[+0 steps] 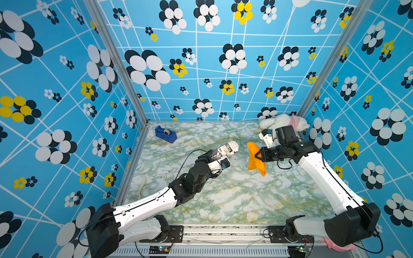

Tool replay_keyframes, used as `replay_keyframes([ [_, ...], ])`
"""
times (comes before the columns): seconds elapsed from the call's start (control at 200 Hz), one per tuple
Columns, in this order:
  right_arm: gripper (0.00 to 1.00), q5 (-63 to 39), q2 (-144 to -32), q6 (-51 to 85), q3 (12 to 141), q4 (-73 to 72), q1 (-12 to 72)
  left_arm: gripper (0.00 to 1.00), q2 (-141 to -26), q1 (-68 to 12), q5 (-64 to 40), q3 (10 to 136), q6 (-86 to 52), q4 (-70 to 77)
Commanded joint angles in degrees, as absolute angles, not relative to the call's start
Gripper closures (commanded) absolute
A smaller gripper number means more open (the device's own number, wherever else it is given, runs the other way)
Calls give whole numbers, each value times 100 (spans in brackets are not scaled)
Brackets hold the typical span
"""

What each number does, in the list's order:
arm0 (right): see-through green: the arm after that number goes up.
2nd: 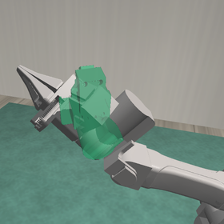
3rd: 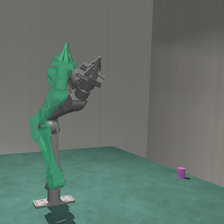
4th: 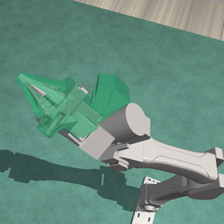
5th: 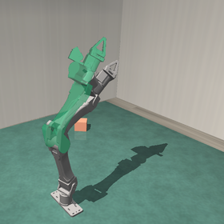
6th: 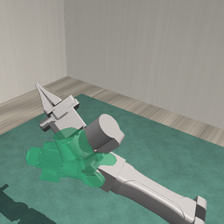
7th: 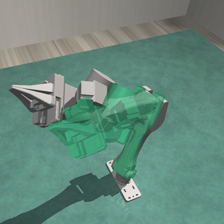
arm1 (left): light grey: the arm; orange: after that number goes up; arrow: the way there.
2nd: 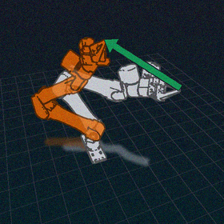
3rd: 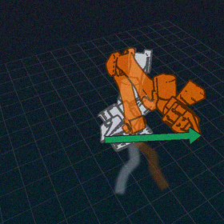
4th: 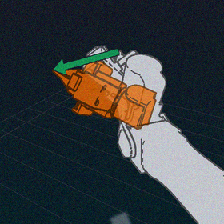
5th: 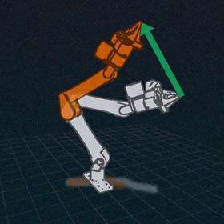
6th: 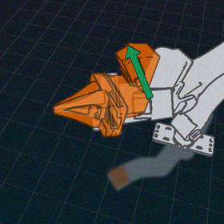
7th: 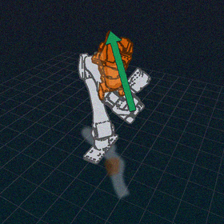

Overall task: Wipe the eyeglass case
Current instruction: Wipe the dirt from the eyeglass case.

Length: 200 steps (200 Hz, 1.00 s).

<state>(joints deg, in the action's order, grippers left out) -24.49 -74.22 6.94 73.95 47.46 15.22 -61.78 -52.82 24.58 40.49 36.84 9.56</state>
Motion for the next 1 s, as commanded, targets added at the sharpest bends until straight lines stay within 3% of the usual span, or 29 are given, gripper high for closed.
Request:
replay_keyframes([
  [0.0,100,-3952,-6993,1218,7215,3719,1520,84,-6005,-5179,1282,4238,2216,-496],
  [0.125,100,-4793,-6700,2061,6697,2568,1701,84,-6069,-5124,792,4418,1921,-672],
  [0.245,100,-4911,-6858,2088,6660,2455,2051,85,-6176,-5039,542,4463,1802,-424],
  [0.48,100,-5087,-7289,2337,6293,1611,1809,87,-6258,-4900,-80,4553,1649,-200],
  [0.785,100,-5503,-7932,2721,6493,1090,1669,88,-6045,-4931,-23,4386,1659,-399],
  [0.994,100,-5862,-7434,3171,5698,696,1683,88,-6072,-4840,-67,4356,1626,-347],
])
